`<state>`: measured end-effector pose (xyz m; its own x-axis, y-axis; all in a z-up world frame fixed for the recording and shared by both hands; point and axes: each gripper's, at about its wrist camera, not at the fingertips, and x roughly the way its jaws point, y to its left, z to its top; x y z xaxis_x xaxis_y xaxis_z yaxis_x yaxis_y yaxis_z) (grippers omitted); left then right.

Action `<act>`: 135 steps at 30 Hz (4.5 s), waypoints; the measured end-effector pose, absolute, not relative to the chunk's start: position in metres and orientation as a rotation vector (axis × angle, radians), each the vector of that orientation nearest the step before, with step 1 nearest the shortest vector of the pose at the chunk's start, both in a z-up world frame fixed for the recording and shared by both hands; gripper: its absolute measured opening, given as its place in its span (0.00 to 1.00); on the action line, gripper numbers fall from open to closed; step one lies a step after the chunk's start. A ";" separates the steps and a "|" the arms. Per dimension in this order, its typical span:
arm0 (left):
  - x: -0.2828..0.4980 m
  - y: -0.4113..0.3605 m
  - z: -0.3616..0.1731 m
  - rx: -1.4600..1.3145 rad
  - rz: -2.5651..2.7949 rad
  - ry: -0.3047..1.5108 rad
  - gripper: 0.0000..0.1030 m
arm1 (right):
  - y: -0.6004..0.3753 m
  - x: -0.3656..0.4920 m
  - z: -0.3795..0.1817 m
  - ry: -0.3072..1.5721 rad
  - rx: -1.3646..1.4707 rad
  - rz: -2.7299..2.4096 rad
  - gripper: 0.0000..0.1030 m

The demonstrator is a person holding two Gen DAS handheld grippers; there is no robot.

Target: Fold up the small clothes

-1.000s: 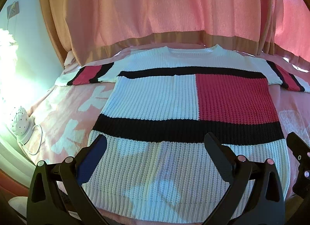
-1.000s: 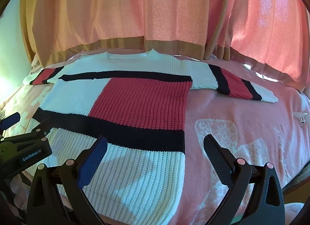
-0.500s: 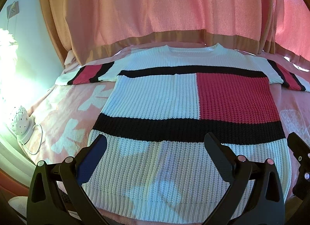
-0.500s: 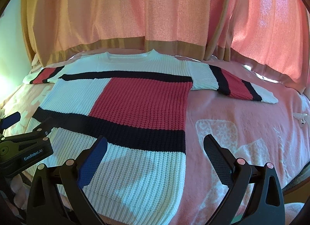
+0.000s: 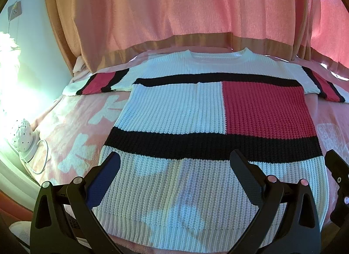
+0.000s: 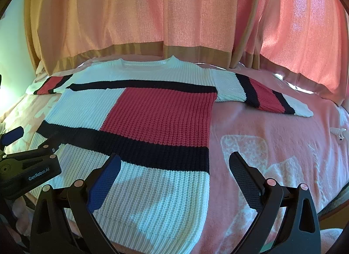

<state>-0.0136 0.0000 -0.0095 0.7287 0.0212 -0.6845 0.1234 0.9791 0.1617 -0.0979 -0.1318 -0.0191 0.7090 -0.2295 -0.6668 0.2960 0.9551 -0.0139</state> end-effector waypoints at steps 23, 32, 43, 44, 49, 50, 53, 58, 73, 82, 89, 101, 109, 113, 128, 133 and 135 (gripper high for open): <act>-0.014 -0.001 -0.010 0.203 -0.056 0.758 0.95 | -0.130 -0.098 -0.021 0.728 0.100 -0.290 0.95; -0.013 -0.001 -0.010 0.205 -0.055 0.757 0.95 | -0.131 -0.098 -0.021 0.728 0.102 -0.288 0.95; 0.005 -0.001 0.018 0.095 -0.090 0.777 0.95 | -0.180 -0.103 0.007 0.633 0.255 -0.229 0.95; 0.011 -0.001 0.029 0.067 -0.102 0.771 0.95 | -0.196 -0.105 0.013 0.611 0.283 -0.240 0.95; 0.050 -0.005 0.081 -0.029 -0.129 0.668 0.95 | -0.332 -0.113 0.041 0.512 0.467 -0.377 0.95; 0.060 -0.009 0.085 -0.041 -0.127 0.656 0.95 | -0.359 -0.112 0.037 0.500 0.509 -0.383 0.95; 0.083 -0.020 0.078 -0.060 -0.115 0.643 0.95 | -0.442 -0.105 0.002 0.517 0.691 -0.374 0.91; 0.108 -0.039 0.045 -0.017 -0.093 0.704 0.95 | -0.532 -0.081 -0.083 0.576 0.881 -0.398 0.72; 0.132 -0.048 0.020 0.004 -0.079 0.767 0.95 | -0.591 -0.047 -0.098 0.323 1.029 -0.343 0.09; 0.126 -0.020 0.047 -0.109 -0.093 0.734 0.95 | -0.370 0.097 0.082 0.348 0.589 0.197 0.09; 0.136 0.017 0.053 -0.151 -0.066 0.741 0.95 | -0.191 0.179 0.075 0.559 0.335 0.368 0.23; 0.214 0.021 0.005 -0.198 -0.110 0.924 0.95 | -0.285 0.076 0.010 0.772 0.283 -0.130 0.61; 0.273 -0.001 -0.052 -0.269 -0.140 1.020 0.82 | -0.280 0.101 -0.045 0.884 0.126 -0.171 0.61; 0.285 -0.009 -0.066 -0.318 -0.183 1.055 0.36 | -0.284 0.114 -0.047 0.835 0.176 -0.148 0.50; 0.276 0.040 -0.065 -0.285 -0.074 1.019 0.17 | -0.271 0.127 -0.055 0.853 0.151 -0.142 0.11; 0.276 0.044 -0.072 -0.290 -0.086 1.034 0.23 | -0.271 0.128 -0.060 0.913 0.149 -0.151 0.17; 0.275 0.046 -0.066 -0.311 -0.086 1.045 0.25 | -0.271 0.116 -0.044 0.930 0.155 -0.155 0.25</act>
<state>0.2754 0.0464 -0.0658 0.5027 -0.2165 -0.8369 -0.0773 0.9530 -0.2930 0.1156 -0.2712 -0.0445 0.5881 -0.0660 -0.8061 0.1992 0.9778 0.0652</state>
